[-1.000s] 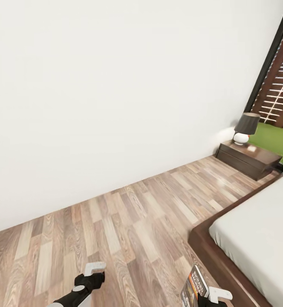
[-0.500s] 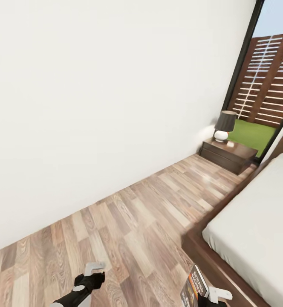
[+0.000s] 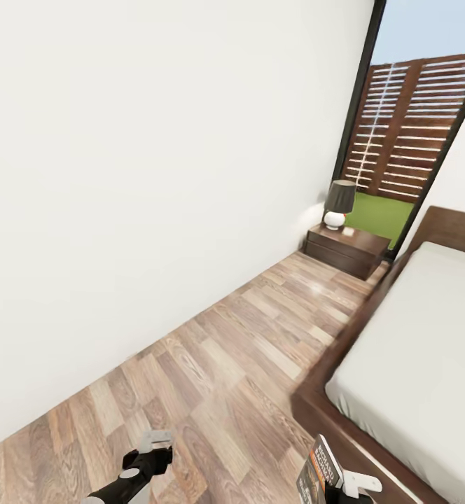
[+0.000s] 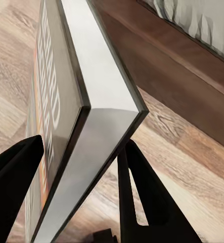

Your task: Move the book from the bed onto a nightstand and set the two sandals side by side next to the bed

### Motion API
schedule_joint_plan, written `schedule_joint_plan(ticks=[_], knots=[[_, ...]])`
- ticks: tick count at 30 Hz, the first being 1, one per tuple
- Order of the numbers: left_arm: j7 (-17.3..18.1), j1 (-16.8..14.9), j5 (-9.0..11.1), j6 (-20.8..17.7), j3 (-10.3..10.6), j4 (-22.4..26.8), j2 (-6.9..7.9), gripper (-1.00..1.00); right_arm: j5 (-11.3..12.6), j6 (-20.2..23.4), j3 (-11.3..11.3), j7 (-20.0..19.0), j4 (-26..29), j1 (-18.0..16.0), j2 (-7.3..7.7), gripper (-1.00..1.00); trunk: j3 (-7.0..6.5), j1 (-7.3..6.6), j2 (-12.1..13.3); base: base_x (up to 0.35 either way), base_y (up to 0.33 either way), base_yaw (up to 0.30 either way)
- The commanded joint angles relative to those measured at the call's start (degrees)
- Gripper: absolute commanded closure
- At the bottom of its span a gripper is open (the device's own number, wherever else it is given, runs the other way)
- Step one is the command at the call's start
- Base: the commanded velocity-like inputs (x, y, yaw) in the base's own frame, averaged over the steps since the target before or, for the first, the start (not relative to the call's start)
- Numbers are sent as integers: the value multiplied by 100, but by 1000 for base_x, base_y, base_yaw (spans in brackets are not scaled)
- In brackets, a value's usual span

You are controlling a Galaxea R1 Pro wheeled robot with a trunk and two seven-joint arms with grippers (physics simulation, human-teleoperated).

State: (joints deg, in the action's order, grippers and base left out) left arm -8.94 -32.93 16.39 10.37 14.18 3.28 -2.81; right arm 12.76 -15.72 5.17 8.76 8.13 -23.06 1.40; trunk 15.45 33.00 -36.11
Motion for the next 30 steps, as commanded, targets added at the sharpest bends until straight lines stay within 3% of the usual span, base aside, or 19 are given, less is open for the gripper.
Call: schedule_joint_plan(ticks=[1, 30], knots=[[-20, -3, 48, 16, 50, -3, 0, -100, 51, -19, 51, 21, -5, -6, 1, 100, 5, 4, -6, 261, 236, -284], [-20, -3, 43, 18, 57, -3, -1, -100, 51, -19, 50, 21, -5, -6, 1, 100, -129, 4, -6, 255, 240, -273]])
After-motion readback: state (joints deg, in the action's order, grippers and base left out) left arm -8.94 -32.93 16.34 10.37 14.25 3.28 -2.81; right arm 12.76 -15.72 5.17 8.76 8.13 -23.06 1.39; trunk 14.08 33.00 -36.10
